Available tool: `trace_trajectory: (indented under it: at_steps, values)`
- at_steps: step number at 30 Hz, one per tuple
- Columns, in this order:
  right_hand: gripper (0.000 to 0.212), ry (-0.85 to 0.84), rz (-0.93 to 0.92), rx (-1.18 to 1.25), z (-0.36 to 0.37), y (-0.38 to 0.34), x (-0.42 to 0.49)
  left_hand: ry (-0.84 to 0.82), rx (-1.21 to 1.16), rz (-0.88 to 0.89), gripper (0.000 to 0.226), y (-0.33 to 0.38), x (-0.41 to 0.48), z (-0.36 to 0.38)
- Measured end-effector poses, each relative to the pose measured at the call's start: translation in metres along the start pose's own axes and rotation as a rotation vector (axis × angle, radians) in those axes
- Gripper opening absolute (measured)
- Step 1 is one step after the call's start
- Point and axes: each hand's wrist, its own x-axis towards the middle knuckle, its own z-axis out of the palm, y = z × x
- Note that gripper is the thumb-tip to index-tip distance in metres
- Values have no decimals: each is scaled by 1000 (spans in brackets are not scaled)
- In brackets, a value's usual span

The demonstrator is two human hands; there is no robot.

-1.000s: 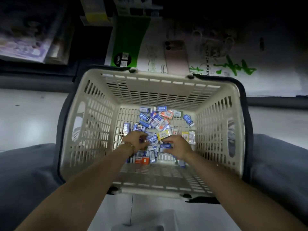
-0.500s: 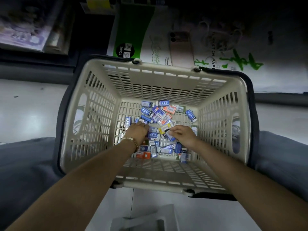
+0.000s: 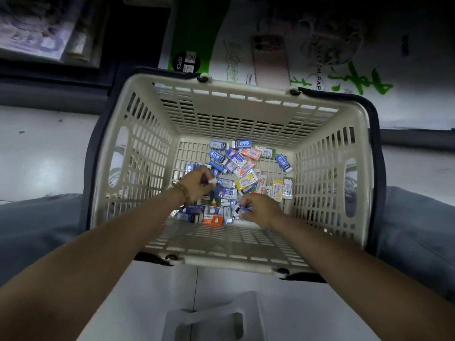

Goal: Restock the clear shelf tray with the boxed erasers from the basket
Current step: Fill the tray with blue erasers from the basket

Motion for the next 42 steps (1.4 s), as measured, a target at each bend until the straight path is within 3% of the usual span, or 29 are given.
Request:
trace_trajectory:
  at_steps: [4,6,8,10,13,16,21,23,26,31,34,37,40,42]
  values:
    - [44,32,46,-45,8,-9,5,60,-282,-77,21,11,-8,-20]
    - [42,30,75,26,3,-11,7,41,-485,-155,18,18,-12,-24]
    - [18,56,80,206,-8,-15,6,74,-712,-241,18,23,-16,-26]
    - [29,140,115,491,-25,-27,3,84,-922,-293,14,28,-18,-31]
    - [9,151,143,834,-55,-55,-3,87,-1093,-311,9,38,-21,-41]
    - [13,139,16,966,-79,-86,-6,86,-1054,-269,10,51,-24,-47]
    - [11,136,-81,877,-77,-122,-9,-27,-824,-224,27,69,-33,-43]
    - [18,164,-82,848,-72,-126,-10,-69,-826,-210,35,69,-37,-43]
    - [35,114,-66,834,-72,-128,-14,-82,-811,-163,28,59,-45,-48]
    - [24,100,-120,602,-77,-125,-19,-28,-979,-232,32,48,-48,-55]
    - [26,13,-144,565,-70,-128,-16,-104,-946,-235,32,51,-49,-54]
    - [13,-16,-195,548,-62,-133,-12,-185,-889,-234,43,52,-48,-50]
    - [33,39,-238,486,-59,-134,-5,-220,-838,-240,47,52,-44,-45]
    - [34,25,-268,440,-59,-129,-1,-191,-825,-253,42,50,-42,-44]
